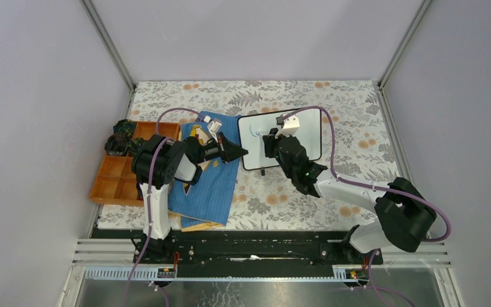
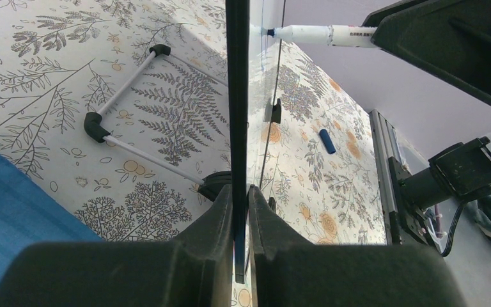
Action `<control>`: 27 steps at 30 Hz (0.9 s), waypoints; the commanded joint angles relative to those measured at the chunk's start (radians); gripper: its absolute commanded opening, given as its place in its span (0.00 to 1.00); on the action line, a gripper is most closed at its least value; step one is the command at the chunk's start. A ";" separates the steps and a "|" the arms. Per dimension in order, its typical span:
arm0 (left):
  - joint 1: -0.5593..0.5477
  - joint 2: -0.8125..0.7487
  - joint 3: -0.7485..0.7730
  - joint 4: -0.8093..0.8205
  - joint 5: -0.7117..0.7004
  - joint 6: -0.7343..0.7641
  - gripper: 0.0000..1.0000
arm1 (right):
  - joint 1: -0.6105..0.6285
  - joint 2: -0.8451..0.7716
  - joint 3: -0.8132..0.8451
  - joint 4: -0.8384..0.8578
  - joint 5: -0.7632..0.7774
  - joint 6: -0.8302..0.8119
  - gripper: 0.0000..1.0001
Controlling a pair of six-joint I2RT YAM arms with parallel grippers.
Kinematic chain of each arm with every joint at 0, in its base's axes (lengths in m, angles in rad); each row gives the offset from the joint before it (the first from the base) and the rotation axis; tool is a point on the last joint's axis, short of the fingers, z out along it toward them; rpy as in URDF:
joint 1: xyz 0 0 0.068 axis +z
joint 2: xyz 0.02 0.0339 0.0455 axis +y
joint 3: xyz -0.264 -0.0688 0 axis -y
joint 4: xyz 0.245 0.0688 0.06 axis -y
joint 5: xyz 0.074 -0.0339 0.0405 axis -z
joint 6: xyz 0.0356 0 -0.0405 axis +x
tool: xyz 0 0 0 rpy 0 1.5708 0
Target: Write a sentence on the whiteboard
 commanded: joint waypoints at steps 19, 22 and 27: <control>-0.026 -0.020 0.001 -0.049 0.003 0.067 0.08 | -0.014 -0.031 0.024 0.023 0.002 -0.006 0.00; -0.027 -0.019 0.000 -0.049 0.000 0.068 0.08 | -0.014 -0.078 -0.012 0.022 0.029 -0.022 0.00; -0.027 -0.021 -0.001 -0.044 0.000 0.067 0.08 | -0.014 -0.118 -0.049 0.018 0.047 -0.026 0.00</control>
